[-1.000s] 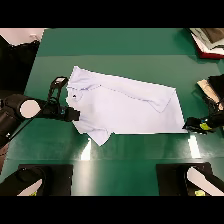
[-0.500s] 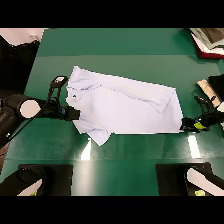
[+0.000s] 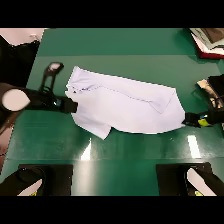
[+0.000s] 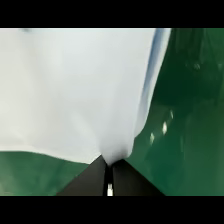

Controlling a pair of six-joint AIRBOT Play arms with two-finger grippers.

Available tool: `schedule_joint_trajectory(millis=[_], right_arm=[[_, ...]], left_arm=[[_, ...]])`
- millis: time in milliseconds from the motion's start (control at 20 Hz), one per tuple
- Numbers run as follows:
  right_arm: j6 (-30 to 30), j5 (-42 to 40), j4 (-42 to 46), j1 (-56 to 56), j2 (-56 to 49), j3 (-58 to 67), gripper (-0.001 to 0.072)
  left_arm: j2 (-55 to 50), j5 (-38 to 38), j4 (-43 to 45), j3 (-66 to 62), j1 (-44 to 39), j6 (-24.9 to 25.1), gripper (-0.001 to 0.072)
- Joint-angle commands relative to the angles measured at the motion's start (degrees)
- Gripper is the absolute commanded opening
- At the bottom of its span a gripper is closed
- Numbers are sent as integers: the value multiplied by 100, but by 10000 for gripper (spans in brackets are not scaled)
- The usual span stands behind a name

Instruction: Fold the shirts.

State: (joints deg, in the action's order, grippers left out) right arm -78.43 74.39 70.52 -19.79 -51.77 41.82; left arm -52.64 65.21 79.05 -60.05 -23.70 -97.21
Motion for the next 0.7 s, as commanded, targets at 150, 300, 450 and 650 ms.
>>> schedule_joint_trajectory(millis=[150,300,450,650], right_arm=[[-437,-103,-1250,2,1545,1458,21],[-514,-315,-1246,-4,1899,2415,21],[-511,-476,-1237,-4,1897,3405,21],[-507,-487,-1202,-2,1611,4791,21]], left_arm=[[33,678,26,-2302,4,485,25],[33,702,26,-3526,4,485,25],[33,695,24,-4677,4,466,25],[33,739,7,-5965,4,466,25]])
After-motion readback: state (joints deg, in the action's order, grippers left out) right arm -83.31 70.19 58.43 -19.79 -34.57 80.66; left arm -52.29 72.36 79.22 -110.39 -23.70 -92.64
